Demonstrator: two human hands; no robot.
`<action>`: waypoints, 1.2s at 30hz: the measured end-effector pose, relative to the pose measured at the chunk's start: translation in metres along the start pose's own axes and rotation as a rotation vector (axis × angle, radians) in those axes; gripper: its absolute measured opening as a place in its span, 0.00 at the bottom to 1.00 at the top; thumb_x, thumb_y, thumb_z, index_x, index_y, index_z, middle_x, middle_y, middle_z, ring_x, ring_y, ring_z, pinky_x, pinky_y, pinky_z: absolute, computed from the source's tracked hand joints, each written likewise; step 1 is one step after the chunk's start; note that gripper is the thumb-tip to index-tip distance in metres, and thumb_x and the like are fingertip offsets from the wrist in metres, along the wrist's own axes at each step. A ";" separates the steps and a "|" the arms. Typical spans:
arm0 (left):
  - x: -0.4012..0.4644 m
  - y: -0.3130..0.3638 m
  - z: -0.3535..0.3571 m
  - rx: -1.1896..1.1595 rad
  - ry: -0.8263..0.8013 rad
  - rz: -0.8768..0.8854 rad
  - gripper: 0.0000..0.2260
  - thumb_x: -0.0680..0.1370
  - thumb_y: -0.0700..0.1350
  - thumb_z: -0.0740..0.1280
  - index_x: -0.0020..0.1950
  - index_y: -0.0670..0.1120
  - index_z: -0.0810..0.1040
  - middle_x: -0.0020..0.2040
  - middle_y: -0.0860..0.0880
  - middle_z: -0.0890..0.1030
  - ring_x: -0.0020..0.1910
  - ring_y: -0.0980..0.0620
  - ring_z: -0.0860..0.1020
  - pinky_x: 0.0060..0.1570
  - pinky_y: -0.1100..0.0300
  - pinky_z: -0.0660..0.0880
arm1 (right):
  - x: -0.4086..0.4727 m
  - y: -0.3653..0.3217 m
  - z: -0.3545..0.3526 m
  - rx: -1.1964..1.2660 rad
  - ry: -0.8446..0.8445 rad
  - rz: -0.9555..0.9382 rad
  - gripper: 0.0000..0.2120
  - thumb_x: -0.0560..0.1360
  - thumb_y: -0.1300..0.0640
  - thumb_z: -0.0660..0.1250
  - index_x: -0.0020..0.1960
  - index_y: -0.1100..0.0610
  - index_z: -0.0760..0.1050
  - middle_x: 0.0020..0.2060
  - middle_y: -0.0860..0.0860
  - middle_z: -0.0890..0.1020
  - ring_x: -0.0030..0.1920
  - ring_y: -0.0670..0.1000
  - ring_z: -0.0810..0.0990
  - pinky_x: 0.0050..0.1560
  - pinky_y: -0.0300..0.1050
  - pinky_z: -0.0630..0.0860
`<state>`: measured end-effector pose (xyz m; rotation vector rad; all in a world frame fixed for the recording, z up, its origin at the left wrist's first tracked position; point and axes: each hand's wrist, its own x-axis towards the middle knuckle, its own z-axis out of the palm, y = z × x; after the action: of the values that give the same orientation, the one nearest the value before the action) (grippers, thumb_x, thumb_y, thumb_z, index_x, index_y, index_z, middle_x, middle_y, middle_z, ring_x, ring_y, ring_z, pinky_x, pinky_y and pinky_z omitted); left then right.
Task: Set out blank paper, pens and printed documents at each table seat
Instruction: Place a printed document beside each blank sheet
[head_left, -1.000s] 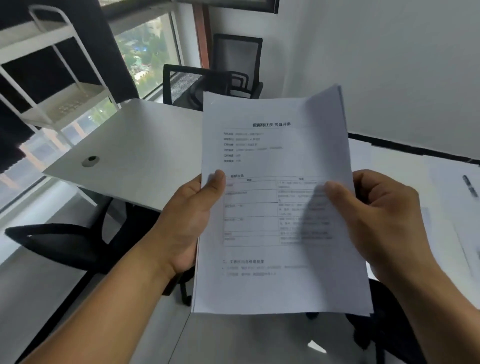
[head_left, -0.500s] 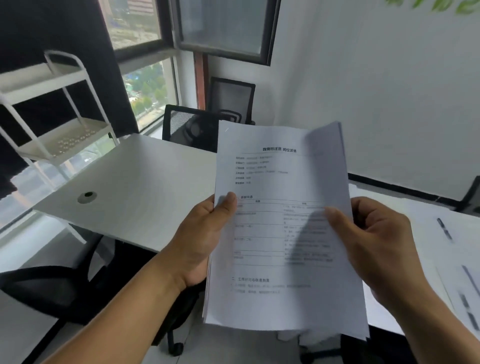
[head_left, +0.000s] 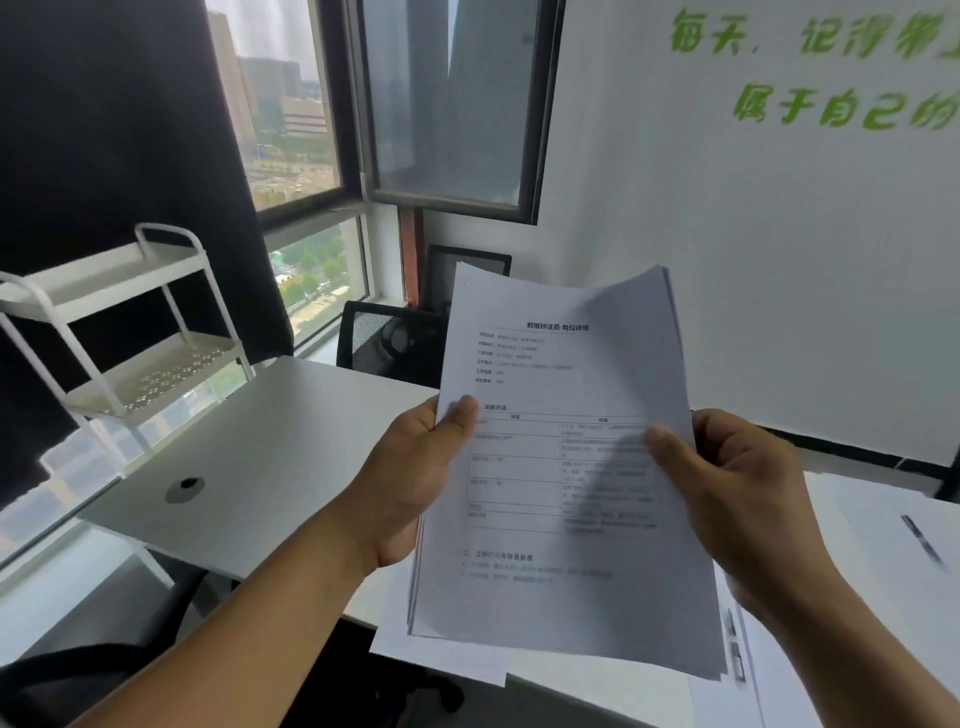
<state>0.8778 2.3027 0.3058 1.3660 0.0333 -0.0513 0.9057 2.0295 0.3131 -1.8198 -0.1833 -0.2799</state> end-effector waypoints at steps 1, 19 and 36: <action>0.001 0.001 -0.001 0.004 -0.005 -0.012 0.14 0.86 0.59 0.64 0.66 0.60 0.85 0.64 0.50 0.88 0.60 0.47 0.88 0.52 0.53 0.87 | 0.001 0.001 0.002 0.007 0.002 0.031 0.07 0.82 0.52 0.74 0.46 0.48 0.86 0.38 0.49 0.89 0.37 0.51 0.88 0.34 0.54 0.84; 0.075 0.085 -0.116 0.015 -0.383 -0.018 0.15 0.89 0.56 0.62 0.70 0.53 0.82 0.65 0.48 0.88 0.61 0.45 0.88 0.51 0.52 0.87 | 0.015 -0.056 0.106 0.021 0.240 0.066 0.05 0.81 0.53 0.75 0.47 0.52 0.87 0.40 0.54 0.89 0.37 0.56 0.88 0.43 0.60 0.86; 0.058 0.058 -0.125 -0.054 -0.363 -0.052 0.14 0.89 0.54 0.62 0.71 0.51 0.80 0.64 0.48 0.89 0.59 0.46 0.89 0.51 0.51 0.87 | -0.016 -0.052 0.122 0.030 0.323 0.074 0.11 0.75 0.46 0.77 0.49 0.53 0.88 0.42 0.53 0.90 0.39 0.55 0.89 0.45 0.63 0.89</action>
<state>0.9399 2.4357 0.3344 1.2850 -0.2328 -0.3383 0.8881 2.1612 0.3271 -1.7215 0.1051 -0.5098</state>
